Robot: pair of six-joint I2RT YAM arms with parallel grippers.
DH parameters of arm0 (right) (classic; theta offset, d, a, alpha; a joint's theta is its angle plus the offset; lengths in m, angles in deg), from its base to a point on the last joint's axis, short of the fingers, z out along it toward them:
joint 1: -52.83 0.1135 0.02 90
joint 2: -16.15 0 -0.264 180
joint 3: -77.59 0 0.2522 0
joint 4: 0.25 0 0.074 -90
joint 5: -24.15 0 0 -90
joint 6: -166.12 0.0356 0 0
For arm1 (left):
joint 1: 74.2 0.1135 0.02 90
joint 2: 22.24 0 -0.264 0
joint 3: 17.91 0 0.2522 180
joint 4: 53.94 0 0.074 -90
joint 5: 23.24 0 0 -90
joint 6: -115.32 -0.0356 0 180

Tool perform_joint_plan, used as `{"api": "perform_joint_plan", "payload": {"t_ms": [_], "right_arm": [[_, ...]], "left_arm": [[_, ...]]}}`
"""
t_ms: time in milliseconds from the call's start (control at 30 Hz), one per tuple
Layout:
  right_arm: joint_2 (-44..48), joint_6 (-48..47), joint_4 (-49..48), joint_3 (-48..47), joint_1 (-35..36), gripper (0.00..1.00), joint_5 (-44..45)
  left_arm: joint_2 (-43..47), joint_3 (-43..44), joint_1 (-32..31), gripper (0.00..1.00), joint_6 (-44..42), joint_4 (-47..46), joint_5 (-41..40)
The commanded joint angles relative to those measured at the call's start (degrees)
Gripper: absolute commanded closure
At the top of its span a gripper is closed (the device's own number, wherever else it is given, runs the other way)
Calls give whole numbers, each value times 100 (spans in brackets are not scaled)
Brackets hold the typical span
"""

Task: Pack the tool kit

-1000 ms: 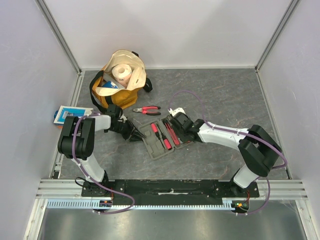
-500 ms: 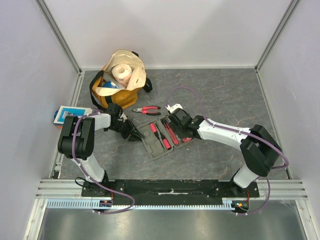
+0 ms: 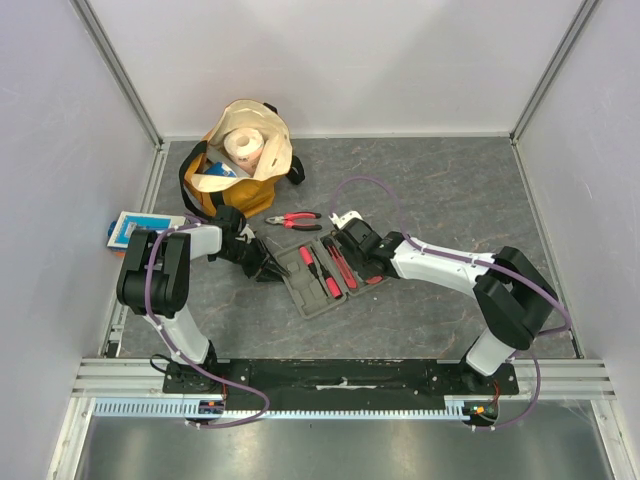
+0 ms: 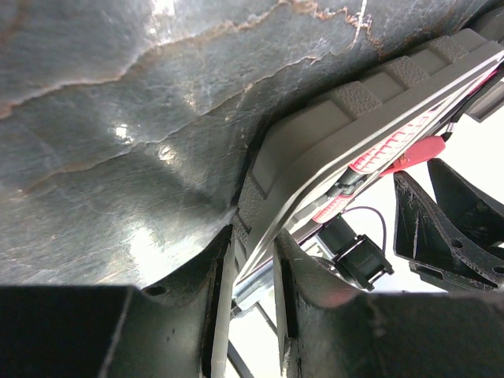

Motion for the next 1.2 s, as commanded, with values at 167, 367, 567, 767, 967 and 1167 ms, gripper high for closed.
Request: {"api": "perform_joint_plan", "payload": {"t_ms": [167, 367, 567, 767, 967, 1167], "right_arm": [[-361, -29, 73, 75, -20, 50, -383], [-554, 112, 90, 198, -55, 51, -691], [-651, 156, 160, 295, -151, 51, -1042], [-590, 191, 196, 155, -187, 51, -762], [-274, 323, 249, -565, -222, 50, -200], [140, 691, 293, -1269, -485, 35, 249]], "left_arm": [[-217, 84, 28, 69, -357, 144, -674], [-235, 93, 28, 69, -418, 188, -692], [-252, 101, 28, 70, -480, 197, -692], [-235, 119, 19, 70, -497, 206, -683], [20, 250, 20, 69, -533, 259, -692], [468, 496, 28, 57, -559, 329, -797]]}}
